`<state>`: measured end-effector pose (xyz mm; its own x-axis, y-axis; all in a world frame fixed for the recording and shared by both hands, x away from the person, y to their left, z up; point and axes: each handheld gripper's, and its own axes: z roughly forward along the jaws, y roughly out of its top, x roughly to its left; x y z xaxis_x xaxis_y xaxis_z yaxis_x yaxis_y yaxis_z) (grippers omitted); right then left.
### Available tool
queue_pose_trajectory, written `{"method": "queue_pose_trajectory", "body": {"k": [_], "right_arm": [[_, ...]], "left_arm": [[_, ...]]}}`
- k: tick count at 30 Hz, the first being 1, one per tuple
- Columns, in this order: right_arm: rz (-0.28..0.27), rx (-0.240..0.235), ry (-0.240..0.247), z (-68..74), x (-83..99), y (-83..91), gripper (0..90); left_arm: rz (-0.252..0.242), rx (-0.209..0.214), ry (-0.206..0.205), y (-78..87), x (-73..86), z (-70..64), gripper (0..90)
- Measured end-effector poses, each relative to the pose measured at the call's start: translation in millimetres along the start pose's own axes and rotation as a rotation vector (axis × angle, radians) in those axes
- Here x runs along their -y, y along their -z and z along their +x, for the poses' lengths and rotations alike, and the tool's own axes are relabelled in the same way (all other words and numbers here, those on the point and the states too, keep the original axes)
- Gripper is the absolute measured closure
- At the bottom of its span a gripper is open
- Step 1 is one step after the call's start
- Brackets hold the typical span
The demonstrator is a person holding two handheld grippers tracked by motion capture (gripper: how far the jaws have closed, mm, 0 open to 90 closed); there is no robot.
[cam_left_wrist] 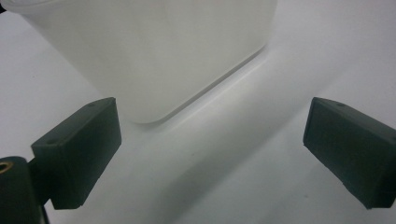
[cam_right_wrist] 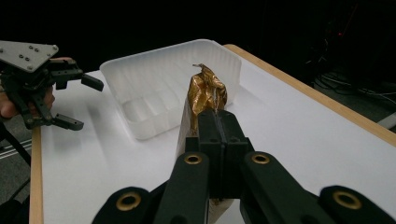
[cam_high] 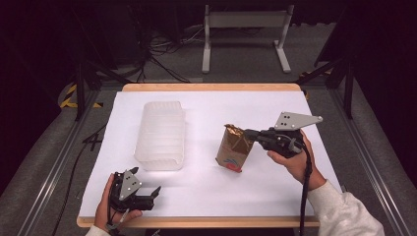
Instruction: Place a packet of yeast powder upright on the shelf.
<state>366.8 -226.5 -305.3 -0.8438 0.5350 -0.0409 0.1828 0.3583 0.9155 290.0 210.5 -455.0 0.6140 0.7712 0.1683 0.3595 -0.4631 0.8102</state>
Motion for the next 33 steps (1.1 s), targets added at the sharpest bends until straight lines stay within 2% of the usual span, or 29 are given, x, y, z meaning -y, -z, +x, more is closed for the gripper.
{"method": "queue_pose_trajectory", "body": {"k": [6,16,20,29,33], "right_arm": [[0.003,0.0,0.029,-4.6,-11.5,-7.2,90.0],[0.007,-0.043,0.071,-11.6,-37.5,-16.1,90.0],[0.037,-0.054,0.114,-12.9,-51.7,-19.5,90.0],[0.1,-0.083,0.172,-18.0,-80.4,-34.1,90.0],[0.079,-0.088,0.187,-19.4,-94.3,-39.1,90.0]], "left_arm": [[0.0,0.003,0.005,1.2,1.3,0.3,5.1],[0.002,0.001,0.005,1.0,1.3,0.1,5.1],[0.003,0.001,0.006,1.1,1.4,0.1,5.1],[0.003,0.002,0.005,1.3,1.6,0.4,5.1],[-0.002,0.005,0.007,1.7,1.8,0.7,5.0]]}}
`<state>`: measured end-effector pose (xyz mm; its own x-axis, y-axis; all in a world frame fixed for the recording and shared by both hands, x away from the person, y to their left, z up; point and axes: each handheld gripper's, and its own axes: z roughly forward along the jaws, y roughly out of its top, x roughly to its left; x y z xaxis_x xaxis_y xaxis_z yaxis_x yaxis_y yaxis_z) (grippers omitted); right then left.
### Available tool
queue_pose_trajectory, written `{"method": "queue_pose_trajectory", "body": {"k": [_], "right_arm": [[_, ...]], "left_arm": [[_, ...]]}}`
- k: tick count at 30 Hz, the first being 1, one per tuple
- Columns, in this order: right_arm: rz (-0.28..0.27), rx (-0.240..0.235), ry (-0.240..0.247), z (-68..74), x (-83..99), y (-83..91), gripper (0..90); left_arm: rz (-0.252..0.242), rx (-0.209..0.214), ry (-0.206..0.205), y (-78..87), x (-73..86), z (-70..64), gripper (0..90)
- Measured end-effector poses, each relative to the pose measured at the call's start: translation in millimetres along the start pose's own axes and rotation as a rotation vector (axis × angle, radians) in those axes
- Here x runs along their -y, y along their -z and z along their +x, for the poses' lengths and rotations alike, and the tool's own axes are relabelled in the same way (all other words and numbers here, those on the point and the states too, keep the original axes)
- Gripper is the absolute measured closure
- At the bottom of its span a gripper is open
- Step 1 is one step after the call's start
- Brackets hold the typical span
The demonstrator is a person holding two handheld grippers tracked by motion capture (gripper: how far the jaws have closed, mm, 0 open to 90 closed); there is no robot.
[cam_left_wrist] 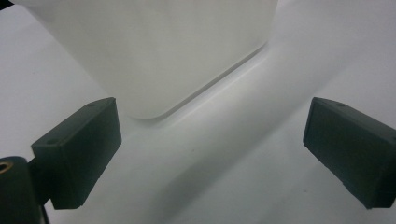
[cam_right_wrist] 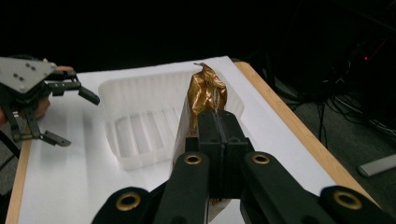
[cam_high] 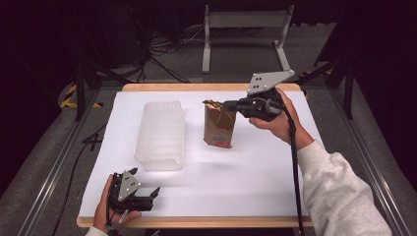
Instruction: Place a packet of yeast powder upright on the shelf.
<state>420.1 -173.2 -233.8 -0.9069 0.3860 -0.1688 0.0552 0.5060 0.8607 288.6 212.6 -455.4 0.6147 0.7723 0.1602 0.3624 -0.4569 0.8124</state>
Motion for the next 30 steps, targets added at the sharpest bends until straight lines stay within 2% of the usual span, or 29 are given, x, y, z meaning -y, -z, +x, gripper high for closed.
{"method": "queue_pose_trajectory", "body": {"k": [5,13,17,22,27,30], "right_arm": [[-0.039,-0.005,0.007,-4.3,-11.8,-3.3,90.0],[-0.027,-0.032,0.018,-3.7,-26.8,-21.1,90.0],[-0.028,-0.052,0.021,-2.9,-34.4,-37.3,90.0],[-0.027,-0.062,0.025,-2.3,-39.1,-49.2,90.0],[-0.041,-0.095,0.03,0.2,-44.6,-71.1,90.0],[-0.052,-0.119,0.014,0.9,-46.7,-82.0,90.0]], "left_arm": [[-0.004,0.001,0.005,0.5,0.2,0.5,5.0],[-0.002,0.007,0.007,0.6,0.4,-0.1,5.0],[-0.001,0.013,0.004,0.4,0.4,-0.1,5.0],[0.0,0.012,0.005,0.6,0.9,0.1,5.0],[-0.001,0.017,0.004,0.4,1.3,-0.1,5.0],[-0.004,0.016,0.009,0.8,1.8,-0.2,5.0]]}}
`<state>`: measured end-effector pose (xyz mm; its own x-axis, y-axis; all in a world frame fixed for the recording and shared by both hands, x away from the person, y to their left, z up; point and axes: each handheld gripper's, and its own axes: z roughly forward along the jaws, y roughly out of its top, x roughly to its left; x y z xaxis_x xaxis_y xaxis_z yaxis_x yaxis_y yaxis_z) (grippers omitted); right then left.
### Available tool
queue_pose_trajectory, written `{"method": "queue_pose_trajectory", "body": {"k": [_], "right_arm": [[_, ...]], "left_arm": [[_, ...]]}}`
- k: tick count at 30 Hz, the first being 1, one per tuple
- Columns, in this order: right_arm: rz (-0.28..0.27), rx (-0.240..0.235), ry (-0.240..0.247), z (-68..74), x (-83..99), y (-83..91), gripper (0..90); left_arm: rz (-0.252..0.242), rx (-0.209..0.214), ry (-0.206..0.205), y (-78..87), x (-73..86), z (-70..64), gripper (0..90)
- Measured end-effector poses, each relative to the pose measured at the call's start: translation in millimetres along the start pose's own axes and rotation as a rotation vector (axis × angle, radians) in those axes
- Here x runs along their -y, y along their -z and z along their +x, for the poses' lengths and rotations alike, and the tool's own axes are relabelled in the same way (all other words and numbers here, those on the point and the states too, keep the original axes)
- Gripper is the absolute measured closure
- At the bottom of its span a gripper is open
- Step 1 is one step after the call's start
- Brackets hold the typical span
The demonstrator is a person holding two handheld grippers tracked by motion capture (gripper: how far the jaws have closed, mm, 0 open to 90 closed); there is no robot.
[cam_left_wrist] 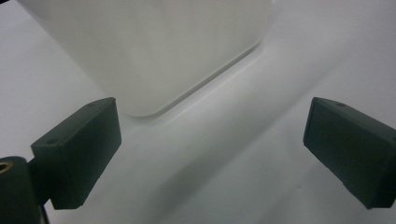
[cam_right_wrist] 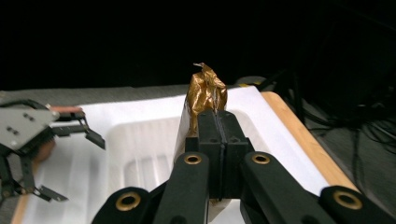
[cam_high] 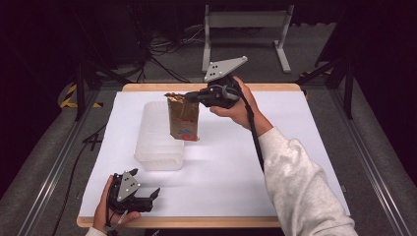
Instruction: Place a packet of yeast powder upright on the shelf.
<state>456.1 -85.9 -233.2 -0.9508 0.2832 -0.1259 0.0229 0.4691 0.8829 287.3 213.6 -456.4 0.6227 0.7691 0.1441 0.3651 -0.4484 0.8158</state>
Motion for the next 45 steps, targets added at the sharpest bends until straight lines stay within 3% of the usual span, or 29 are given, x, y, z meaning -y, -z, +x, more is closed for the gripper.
{"method": "queue_pose_trajectory", "body": {"k": [11,18,27,43,45], "right_arm": [[0.02,-0.05,0.012,4.3,-2.9,-39.4,90.0],[0.031,-0.052,0.013,3.9,-0.3,-50.9,90.0],[0.005,-0.067,0.009,6.0,1.4,-58.5,90.0],[0.083,-0.115,0.027,23.9,26.4,-87.8,89.7],[0.073,-0.118,0.013,24.3,28.8,-88.2,89.6]], "left_arm": [[0.002,0.011,-0.001,0.9,1.1,0.0,5.0],[0.002,0.013,-0.001,1.3,1.6,0.2,5.0],[0.003,0.016,0.002,0.7,1.6,-0.4,5.0],[0.007,0.012,-0.01,0.2,1.3,-1.3,5.0],[0.009,0.011,-0.009,0.2,1.3,-1.1,5.0]]}}
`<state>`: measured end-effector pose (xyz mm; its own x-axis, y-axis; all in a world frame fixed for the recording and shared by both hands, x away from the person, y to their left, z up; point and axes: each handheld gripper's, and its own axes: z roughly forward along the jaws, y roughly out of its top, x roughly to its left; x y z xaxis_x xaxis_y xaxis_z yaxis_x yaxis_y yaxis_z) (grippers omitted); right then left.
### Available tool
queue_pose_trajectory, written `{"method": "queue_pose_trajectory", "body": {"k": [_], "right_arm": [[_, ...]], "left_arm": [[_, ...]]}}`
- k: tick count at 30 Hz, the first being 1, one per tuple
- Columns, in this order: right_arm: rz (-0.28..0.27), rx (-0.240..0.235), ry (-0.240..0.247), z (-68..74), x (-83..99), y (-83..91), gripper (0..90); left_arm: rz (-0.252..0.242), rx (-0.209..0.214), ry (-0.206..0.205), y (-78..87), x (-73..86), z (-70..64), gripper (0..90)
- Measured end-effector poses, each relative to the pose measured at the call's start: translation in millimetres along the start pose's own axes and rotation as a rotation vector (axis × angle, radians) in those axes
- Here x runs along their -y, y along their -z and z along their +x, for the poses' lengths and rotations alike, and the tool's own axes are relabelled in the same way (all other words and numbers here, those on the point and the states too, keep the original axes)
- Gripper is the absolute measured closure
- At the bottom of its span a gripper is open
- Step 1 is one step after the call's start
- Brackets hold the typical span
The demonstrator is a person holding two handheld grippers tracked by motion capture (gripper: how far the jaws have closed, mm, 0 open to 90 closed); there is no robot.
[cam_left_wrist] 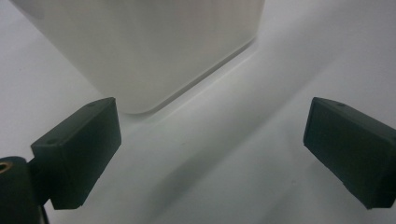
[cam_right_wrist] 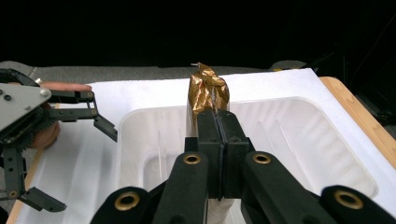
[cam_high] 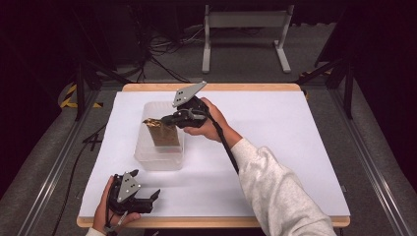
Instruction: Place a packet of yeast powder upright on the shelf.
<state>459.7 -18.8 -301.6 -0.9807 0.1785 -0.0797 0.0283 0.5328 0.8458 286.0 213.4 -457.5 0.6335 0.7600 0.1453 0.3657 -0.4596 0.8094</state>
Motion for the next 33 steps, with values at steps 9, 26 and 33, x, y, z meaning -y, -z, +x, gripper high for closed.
{"method": "queue_pose_trajectory", "body": {"k": [9,26,33], "right_arm": [[0.003,-0.007,0.005,3.1,4.1,-0.3,89.2],[0.031,-0.006,0.013,5.3,6.2,-1.3,81.9],[0.039,0.038,0.022,7.4,4.5,0.0,69.2]], "left_arm": [[0.004,0.004,-0.006,-0.4,-0.1,-0.6,5.0],[0.002,0.004,-0.004,-0.4,-0.2,-1.2,5.0],[0.009,0.003,-0.008,-0.6,-0.2,-1.2,5.0]]}}
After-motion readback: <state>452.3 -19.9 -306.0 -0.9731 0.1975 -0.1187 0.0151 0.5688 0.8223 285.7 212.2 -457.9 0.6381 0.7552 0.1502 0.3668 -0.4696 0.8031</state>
